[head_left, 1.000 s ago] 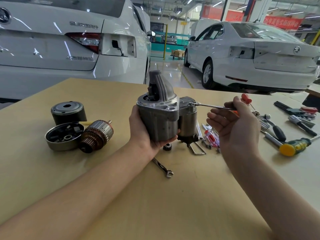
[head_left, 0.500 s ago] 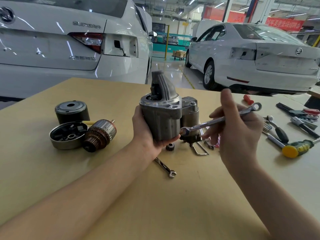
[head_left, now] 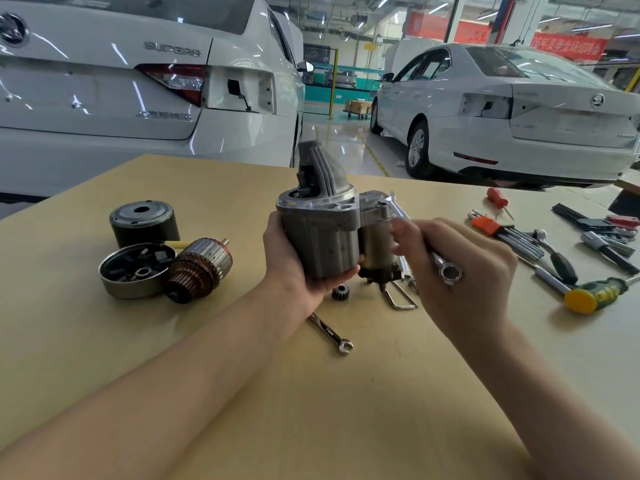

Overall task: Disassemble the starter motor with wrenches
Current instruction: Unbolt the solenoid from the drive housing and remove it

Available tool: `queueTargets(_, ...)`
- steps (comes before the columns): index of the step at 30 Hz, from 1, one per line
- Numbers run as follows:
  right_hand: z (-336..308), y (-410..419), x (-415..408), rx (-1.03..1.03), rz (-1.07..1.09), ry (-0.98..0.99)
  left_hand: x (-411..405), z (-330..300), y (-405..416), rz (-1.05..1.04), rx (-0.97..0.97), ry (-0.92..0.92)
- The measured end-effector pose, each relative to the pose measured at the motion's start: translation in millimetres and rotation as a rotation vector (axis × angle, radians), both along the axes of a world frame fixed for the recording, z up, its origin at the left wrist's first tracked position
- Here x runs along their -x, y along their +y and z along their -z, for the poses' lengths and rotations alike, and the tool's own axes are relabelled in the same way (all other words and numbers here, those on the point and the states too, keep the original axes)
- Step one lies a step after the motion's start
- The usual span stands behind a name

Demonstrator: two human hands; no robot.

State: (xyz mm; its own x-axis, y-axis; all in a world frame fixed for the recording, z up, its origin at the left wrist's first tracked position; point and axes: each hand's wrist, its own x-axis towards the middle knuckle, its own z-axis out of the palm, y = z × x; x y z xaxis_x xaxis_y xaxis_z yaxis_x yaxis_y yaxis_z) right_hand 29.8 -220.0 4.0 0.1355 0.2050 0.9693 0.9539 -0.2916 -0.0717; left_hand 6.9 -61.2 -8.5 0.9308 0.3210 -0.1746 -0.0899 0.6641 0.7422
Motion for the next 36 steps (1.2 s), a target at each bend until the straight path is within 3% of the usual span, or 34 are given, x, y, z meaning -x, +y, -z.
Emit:
queueTargets(7, 1.0, 2.9, 0.9, 0.107, 0.118, -0.159, -3.1, 3.2, -0.7, -0.023, 0.017, -0.03)
queueTargets(14, 1.7, 9.5, 4.5, 0.14, 0.147, -0.131, -3.6, 4.1, -0.5, -0.027, 0.041, -0.042)
queueTargets(20, -2.6, 9.0, 6.1, -0.123, -0.076, 0.322, -6.1, 5.2, 0.6, -0.013, 0.017, -0.045)
queueTargets(27, -19.4, 0.2, -7.4, -0.487, -0.277, 0.697, -6.0, 5.6, 0.3, 0.01, -0.045, -0.071)
queueTargets(30, -21.9, -6.4, -18.6, -0.606, -0.36, 0.959, -5.6, 3.7, 0.1, 0.035, -0.039, -0.099)
queueTargets(33, -22.2, -8.7, -30.9, -0.697, -0.577, 1.308, -5.4, 2.0, 1.0, 0.057, -0.026, -0.1)
queueTargets(36, -18.9, -7.1, -38.5, -0.741, -0.746, 1.519, -4.8, 1.6, 2.0, 0.066, -0.029, -0.101)
